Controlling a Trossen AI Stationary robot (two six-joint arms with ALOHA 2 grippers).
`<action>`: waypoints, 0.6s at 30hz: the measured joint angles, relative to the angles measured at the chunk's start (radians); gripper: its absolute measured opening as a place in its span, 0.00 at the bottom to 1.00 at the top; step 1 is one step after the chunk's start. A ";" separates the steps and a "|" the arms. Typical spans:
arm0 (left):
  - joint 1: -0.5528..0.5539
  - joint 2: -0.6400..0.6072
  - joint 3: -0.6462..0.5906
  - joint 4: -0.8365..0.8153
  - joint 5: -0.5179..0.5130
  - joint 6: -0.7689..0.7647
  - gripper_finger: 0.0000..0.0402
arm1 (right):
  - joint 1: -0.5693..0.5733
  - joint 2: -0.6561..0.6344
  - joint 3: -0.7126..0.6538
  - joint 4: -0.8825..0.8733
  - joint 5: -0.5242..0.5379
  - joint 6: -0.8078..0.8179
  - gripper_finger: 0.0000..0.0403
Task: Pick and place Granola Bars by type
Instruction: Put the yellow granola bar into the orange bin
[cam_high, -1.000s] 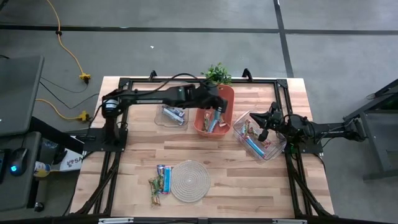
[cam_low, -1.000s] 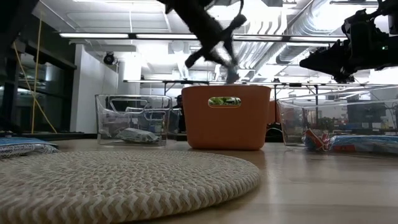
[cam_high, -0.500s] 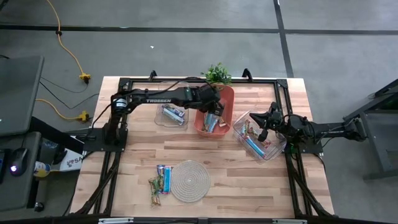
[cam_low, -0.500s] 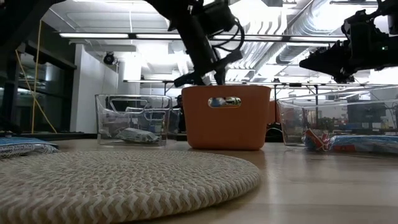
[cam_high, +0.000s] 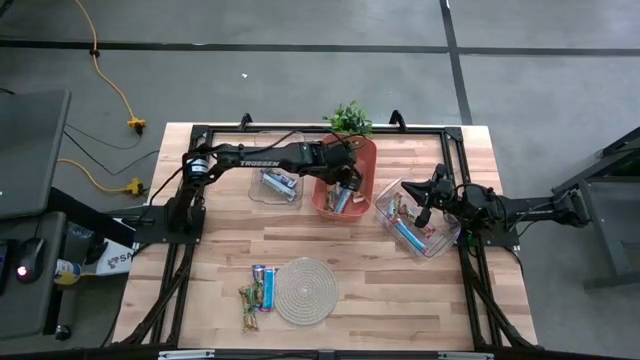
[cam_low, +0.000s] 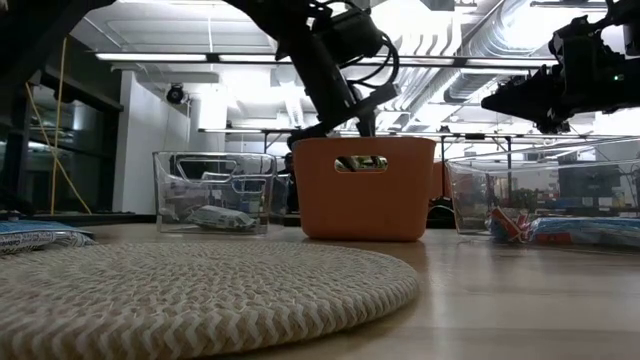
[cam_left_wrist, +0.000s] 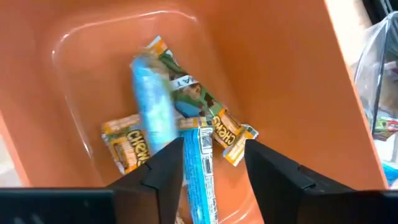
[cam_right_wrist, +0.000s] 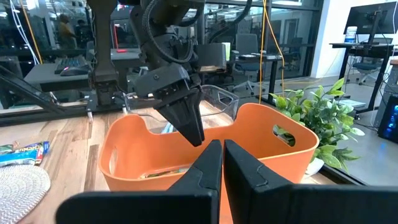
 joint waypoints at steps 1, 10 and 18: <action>0.000 0.000 0.000 0.000 -0.001 0.002 0.43 | 0.000 0.000 0.000 0.000 0.000 0.000 0.00; 0.000 -0.003 0.027 0.043 0.017 0.049 0.45 | 0.000 0.000 0.000 0.000 0.000 0.000 0.00; 0.000 -0.007 0.257 -0.050 -0.026 0.192 0.45 | 0.000 0.000 0.000 0.000 0.000 0.000 0.00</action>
